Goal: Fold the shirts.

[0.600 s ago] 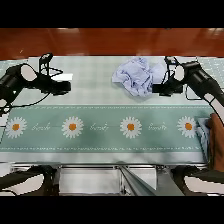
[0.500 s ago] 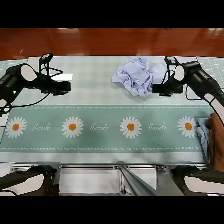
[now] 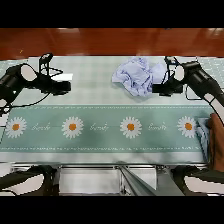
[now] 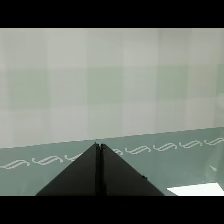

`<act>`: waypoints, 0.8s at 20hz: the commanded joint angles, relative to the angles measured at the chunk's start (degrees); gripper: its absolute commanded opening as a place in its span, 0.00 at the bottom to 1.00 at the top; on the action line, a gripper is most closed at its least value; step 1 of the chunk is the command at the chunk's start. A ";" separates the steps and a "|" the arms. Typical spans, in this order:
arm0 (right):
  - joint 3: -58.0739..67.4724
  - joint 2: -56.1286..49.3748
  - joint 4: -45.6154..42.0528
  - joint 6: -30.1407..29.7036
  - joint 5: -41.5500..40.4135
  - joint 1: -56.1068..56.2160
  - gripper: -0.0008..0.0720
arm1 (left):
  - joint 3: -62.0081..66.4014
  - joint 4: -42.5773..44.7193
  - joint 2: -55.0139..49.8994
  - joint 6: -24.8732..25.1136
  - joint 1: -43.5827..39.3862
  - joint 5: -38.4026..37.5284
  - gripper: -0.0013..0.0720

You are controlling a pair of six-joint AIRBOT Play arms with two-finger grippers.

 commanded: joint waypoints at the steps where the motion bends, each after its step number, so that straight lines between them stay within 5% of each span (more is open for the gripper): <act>1: -0.02 0.04 0.00 0.02 0.02 -0.02 0.05 | 0.00 0.02 0.00 0.02 0.00 0.00 0.04; 11: -0.02 0.04 -0.52 -0.02 -5.03 -0.02 0.06 | 0.00 0.02 0.00 0.02 0.11 0.85 0.05; 13: 0.20 0.04 -1.07 -0.11 -8.20 -0.02 0.19 | 0.00 0.00 0.02 0.00 0.50 0.00 0.07; 14: 0.70 0.04 -1.07 -1.70 -8.79 -0.02 0.28 | 0.00 0.04 0.02 0.02 0.74 -1.27 0.15; 15: 1.44 0.04 -1.11 -4.92 -9.92 -0.02 0.52 | 0.00 0.83 0.02 0.02 1.07 -2.23 0.27; 16: 2.36 0.04 -2.14 -7.41 -12.35 -0.02 0.59 | 0.00 1.81 0.04 0.00 1.44 -3.39 0.55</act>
